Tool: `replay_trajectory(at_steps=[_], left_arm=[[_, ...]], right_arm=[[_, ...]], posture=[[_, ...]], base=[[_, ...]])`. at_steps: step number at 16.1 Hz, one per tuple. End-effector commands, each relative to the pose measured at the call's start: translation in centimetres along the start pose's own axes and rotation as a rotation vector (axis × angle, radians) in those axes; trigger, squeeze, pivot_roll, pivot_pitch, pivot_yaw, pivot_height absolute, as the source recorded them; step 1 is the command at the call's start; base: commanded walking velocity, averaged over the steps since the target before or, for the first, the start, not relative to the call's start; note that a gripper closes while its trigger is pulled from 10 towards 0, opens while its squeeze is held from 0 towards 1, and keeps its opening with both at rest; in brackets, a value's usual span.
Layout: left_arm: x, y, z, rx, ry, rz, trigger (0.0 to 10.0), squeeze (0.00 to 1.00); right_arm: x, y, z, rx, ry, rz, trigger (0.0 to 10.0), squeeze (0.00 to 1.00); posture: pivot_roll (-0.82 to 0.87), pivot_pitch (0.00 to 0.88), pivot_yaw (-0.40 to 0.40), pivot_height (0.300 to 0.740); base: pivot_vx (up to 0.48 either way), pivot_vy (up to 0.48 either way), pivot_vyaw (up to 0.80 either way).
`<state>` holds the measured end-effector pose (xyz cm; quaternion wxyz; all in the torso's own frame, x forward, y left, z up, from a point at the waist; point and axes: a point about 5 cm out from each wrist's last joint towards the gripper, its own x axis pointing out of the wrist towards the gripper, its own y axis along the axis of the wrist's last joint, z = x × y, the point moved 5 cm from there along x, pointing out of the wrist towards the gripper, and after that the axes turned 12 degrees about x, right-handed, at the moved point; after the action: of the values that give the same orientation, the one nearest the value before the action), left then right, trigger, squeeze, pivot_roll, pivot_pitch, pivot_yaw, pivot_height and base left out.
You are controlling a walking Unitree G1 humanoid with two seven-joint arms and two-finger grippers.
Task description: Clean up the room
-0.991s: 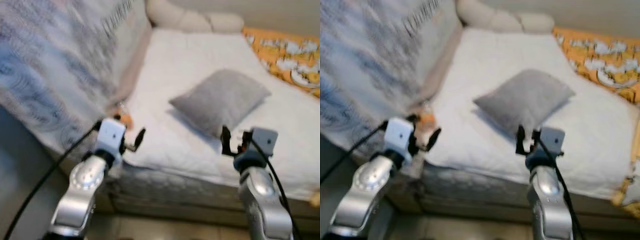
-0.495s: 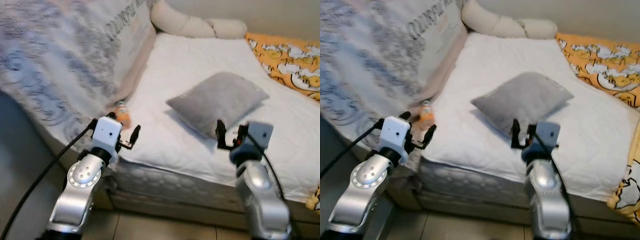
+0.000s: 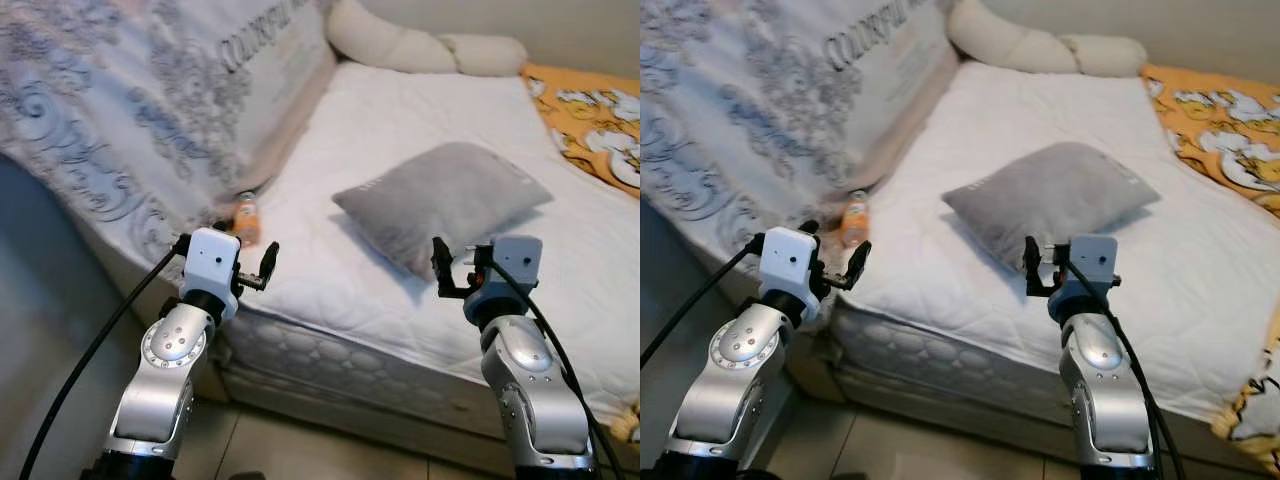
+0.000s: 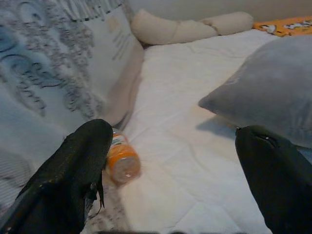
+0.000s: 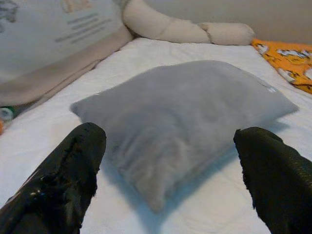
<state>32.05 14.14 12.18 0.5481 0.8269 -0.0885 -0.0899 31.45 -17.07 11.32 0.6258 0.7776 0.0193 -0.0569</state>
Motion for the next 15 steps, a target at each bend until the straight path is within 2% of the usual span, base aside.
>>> replay_trajectory(at_steps=[1,3,5,7,11,15], left_arm=[[0.10,-0.04,-0.44,0.007,0.007,-0.005,10.0,0.00],[0.11,-0.13,-0.44,0.005,-0.003,-0.006,10.0,0.00],[0.24,-0.11,-0.33,0.008,-0.025,-0.004,10.0,0.00],[0.28,-0.11,-0.28,0.013,-0.035,-0.002,10.0,0.00],[0.40,-0.04,-0.12,0.017,-0.055,0.004,10.0,0.00],[0.21,-0.07,0.44,0.015,-0.095,0.007,10.0,0.00]], right_arm=[[0.08,-0.24,-0.97,-0.009,0.030,-0.010,10.0,0.00],[-0.02,-0.56,-1.27,-0.015,0.045,-0.021,10.0,0.00],[0.08,-0.67,-1.35,0.035,0.038,-0.026,10.0,0.00],[0.13,-0.43,-0.87,0.073,0.009,-0.007,10.0,0.00],[0.13,-0.46,-1.07,0.079,0.018,-0.006,10.0,0.00],[-0.08,-0.58,-1.19,0.096,0.024,-0.009,10.0,0.00]], posture=[[0.02,0.000,-0.030,0.740],[0.02,0.000,-0.028,0.740],[0.02,0.000,-0.022,0.740],[0.02,0.000,-0.016,0.740],[0.02,0.000,-0.015,0.740],[0.02,0.000,-0.016,0.740]], base=[[0.401,0.000,0.00],[0.412,0.000,0.00],[0.439,0.000,0.80],[0.442,0.000,0.00],[0.443,0.000,0.00],[0.442,0.000,-0.78]])
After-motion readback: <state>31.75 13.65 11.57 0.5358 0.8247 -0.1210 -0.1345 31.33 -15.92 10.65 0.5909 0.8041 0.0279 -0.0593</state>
